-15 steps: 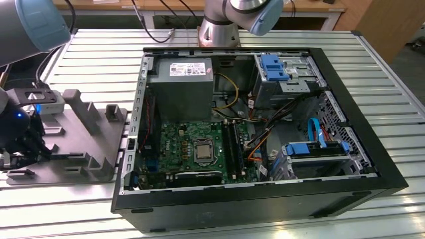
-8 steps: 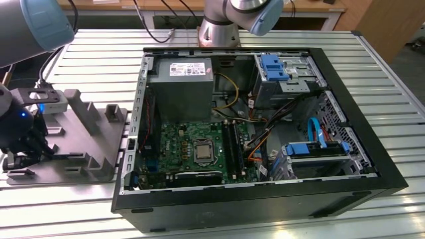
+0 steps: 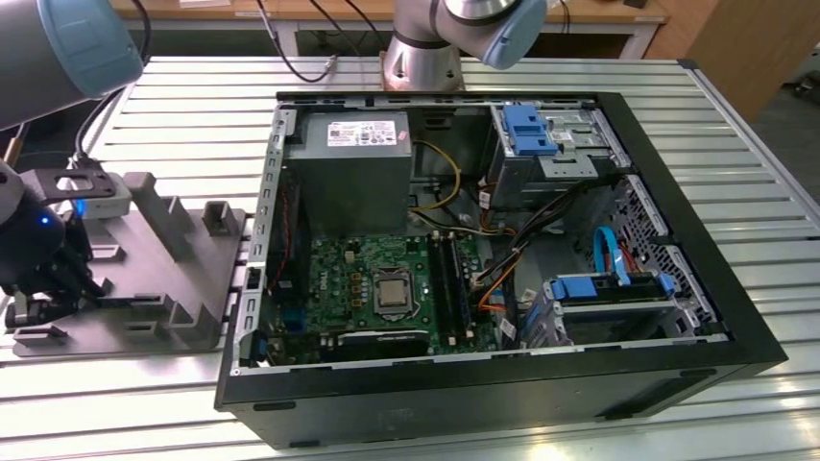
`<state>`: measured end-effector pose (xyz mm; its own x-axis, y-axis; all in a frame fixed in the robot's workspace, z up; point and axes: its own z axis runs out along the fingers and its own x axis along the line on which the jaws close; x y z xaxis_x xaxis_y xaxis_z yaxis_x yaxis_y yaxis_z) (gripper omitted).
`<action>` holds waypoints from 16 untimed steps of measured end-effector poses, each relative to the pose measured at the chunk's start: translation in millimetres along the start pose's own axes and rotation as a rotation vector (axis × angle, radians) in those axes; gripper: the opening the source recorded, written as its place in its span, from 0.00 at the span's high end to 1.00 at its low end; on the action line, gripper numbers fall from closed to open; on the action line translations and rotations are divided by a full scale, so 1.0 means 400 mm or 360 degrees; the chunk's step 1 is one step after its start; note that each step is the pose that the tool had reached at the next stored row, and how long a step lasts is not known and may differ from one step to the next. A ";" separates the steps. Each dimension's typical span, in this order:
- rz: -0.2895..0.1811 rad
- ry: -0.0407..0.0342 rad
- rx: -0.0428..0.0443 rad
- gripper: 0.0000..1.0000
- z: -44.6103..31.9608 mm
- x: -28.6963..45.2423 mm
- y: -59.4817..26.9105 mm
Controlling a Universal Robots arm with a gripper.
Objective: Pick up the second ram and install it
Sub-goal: 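Pick up the second ram and move it above second insertion slot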
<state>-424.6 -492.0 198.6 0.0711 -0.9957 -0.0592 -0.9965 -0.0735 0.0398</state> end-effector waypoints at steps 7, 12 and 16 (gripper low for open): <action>0.0072 -0.0003 0.0004 0.79 0.001 0.000 0.000; 0.0073 -0.0003 0.0004 0.79 0.001 0.000 0.000; 0.0073 -0.0003 0.0004 0.87 0.001 0.000 0.000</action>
<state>-424.6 -492.0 198.1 0.0254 -0.9979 -0.0591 -0.9988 -0.0278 0.0400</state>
